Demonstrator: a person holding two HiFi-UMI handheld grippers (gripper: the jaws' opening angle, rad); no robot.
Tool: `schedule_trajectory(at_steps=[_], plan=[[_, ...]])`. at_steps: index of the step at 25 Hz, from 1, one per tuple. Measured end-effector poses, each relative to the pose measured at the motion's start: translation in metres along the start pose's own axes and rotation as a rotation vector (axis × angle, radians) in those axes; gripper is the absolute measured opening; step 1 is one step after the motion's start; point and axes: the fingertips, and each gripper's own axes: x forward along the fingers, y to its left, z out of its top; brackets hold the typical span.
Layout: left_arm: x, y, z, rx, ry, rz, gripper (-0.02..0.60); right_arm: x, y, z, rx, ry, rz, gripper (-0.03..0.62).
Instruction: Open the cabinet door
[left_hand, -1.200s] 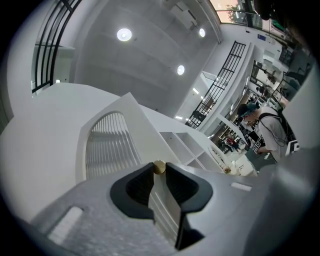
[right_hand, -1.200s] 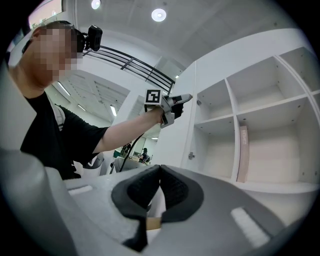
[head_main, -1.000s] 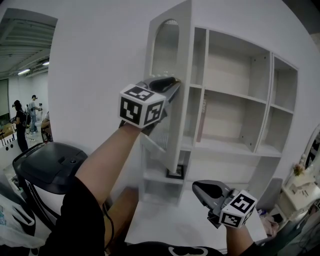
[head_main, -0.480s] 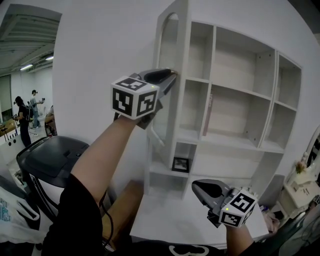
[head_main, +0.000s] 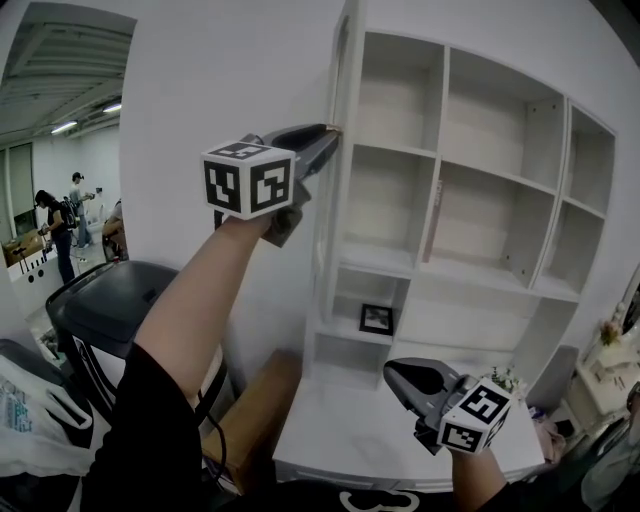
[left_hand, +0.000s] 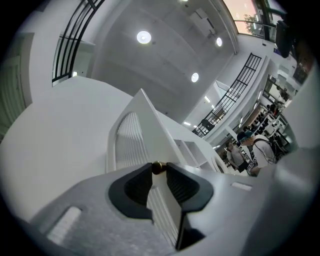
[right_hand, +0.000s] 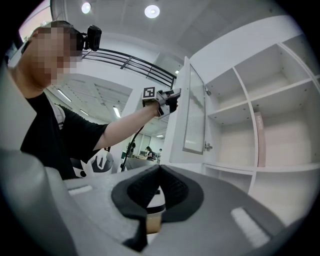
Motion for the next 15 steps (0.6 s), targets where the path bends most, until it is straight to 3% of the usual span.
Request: schedule_trajectory(at_steps=[11, 15], plan=[[-0.036, 0.039, 0.002, -0.089, -0.037, 0.075, 0.081, 0.019, 0.018, -0.015, 0.054, 0.023, 0.056, 0.0], [-0.048, 0.053, -0.002, -0.154, -0.037, 0.096, 0.063, 0.026, 0.026, -0.016, 0.055, 0.029, 0.081, 0.0]])
